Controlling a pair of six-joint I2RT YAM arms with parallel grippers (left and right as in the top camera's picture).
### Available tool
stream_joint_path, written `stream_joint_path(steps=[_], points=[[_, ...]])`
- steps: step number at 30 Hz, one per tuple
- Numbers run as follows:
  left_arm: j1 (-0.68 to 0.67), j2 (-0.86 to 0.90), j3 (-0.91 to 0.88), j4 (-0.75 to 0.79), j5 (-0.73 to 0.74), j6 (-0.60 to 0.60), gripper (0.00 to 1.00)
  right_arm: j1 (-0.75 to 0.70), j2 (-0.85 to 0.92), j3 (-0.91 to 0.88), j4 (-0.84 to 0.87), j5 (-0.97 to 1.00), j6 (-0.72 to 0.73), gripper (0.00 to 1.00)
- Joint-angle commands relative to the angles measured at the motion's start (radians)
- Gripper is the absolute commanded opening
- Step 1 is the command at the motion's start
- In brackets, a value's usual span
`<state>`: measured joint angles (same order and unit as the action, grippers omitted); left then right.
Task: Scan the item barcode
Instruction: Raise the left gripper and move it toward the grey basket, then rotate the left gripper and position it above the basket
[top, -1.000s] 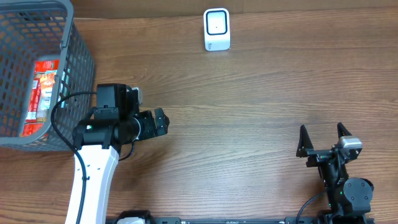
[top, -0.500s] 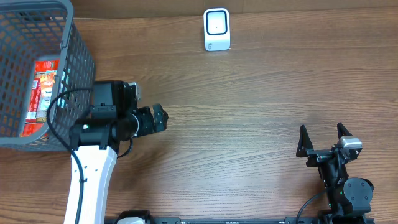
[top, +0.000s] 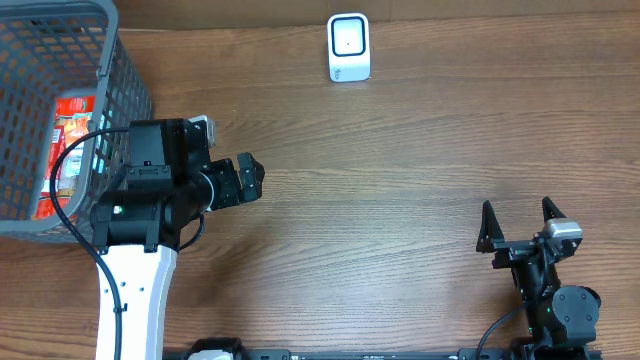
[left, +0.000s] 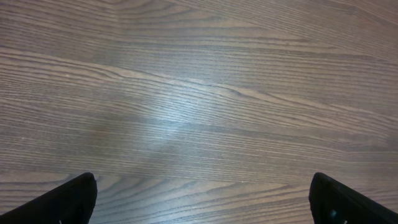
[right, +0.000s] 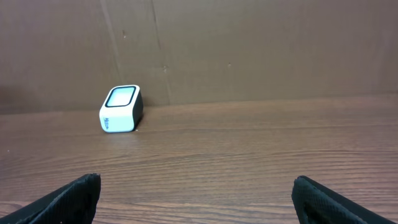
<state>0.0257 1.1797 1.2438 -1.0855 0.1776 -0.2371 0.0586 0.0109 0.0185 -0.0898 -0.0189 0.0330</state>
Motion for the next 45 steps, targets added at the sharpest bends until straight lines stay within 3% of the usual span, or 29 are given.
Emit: stream_joint_path(steps=[1, 16, 29, 45], points=[[-0.006, -0.011, 0.033, -0.003, -0.04, -0.014, 1.0, -0.004, -0.008, -0.011, 0.006, 0.002, -0.001, 1.0], [-0.004, -0.011, 0.05, -0.002, -0.115, -0.014, 1.0, -0.004, -0.008, -0.011, 0.006, 0.002, -0.001, 1.0], [0.139, -0.011, 0.05, -0.011, -0.13, -0.013, 1.0, -0.004, -0.008, -0.011, 0.006, 0.002, 0.0, 1.0], [0.151, -0.01, 0.05, -0.029, -0.137, -0.01, 1.0, -0.004, -0.008, -0.011, 0.006, 0.002, -0.001, 1.0]])
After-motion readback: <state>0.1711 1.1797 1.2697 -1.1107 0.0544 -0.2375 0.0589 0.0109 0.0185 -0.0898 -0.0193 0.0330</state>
